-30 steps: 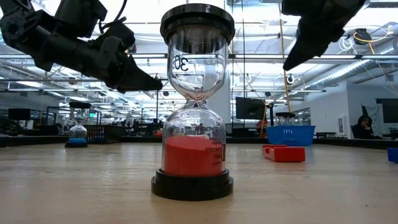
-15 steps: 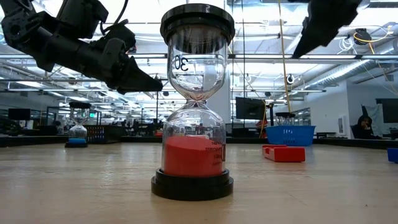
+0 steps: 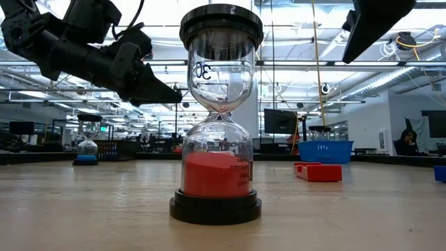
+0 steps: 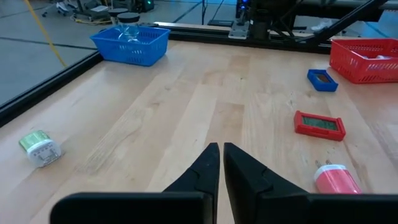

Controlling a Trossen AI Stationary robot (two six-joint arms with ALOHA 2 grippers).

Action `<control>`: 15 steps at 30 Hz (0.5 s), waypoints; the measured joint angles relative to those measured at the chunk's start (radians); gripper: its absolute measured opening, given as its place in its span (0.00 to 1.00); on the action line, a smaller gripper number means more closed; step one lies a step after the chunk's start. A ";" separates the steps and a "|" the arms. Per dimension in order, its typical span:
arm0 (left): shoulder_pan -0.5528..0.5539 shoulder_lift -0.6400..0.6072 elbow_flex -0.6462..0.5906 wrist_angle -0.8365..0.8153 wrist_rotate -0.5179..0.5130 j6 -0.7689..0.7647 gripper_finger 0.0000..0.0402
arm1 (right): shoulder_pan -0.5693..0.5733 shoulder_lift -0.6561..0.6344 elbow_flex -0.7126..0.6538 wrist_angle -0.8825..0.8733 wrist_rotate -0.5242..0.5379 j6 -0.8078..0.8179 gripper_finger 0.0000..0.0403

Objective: Pick & Place Office items
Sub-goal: Put the pink charger adapter into the red basket

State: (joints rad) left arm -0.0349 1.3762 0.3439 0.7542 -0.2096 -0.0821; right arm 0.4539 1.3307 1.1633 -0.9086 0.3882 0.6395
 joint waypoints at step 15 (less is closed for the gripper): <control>-0.027 0.000 0.000 -0.017 0.000 0.018 0.08 | 0.059 -0.009 -0.132 0.176 0.080 0.003 0.05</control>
State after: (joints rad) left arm -0.0620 1.3762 0.3439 0.7370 -0.2096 -0.0639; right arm 0.5125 1.3216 1.0315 -0.7327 0.4682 0.6420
